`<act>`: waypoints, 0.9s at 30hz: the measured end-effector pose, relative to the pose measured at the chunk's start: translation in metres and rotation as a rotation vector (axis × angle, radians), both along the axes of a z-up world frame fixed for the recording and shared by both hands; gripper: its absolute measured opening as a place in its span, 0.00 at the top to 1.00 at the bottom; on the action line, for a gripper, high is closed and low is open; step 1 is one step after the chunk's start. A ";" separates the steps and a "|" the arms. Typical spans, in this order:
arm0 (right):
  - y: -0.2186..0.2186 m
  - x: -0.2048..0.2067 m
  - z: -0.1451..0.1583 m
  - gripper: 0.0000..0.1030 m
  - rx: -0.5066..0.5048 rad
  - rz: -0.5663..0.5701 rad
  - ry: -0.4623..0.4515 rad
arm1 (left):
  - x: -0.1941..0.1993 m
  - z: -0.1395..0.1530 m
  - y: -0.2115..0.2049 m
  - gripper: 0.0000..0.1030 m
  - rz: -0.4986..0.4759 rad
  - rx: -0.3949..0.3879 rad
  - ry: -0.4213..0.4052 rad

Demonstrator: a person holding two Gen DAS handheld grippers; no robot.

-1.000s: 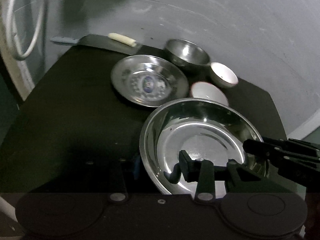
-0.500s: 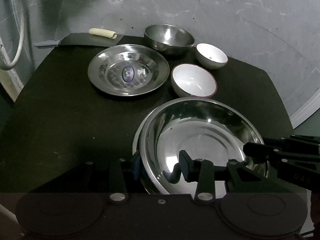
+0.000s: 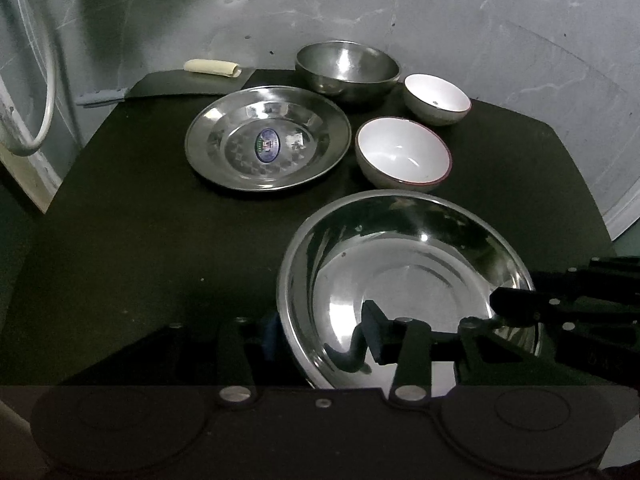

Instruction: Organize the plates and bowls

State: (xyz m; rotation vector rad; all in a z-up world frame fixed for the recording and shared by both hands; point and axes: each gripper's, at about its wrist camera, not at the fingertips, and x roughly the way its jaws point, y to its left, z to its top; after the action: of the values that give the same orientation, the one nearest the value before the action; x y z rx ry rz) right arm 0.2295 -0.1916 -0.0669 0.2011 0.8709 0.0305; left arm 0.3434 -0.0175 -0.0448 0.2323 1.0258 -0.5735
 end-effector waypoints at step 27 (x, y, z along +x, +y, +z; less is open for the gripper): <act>0.002 0.004 0.000 0.29 -0.018 -0.019 0.006 | 0.010 0.002 0.016 0.04 0.086 -0.027 -0.043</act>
State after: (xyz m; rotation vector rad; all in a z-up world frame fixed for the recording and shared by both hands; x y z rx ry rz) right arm 0.2334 -0.1896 -0.0668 0.1930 0.8745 0.0044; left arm 0.3531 -0.0016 -0.0423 0.1747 0.9809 -0.5020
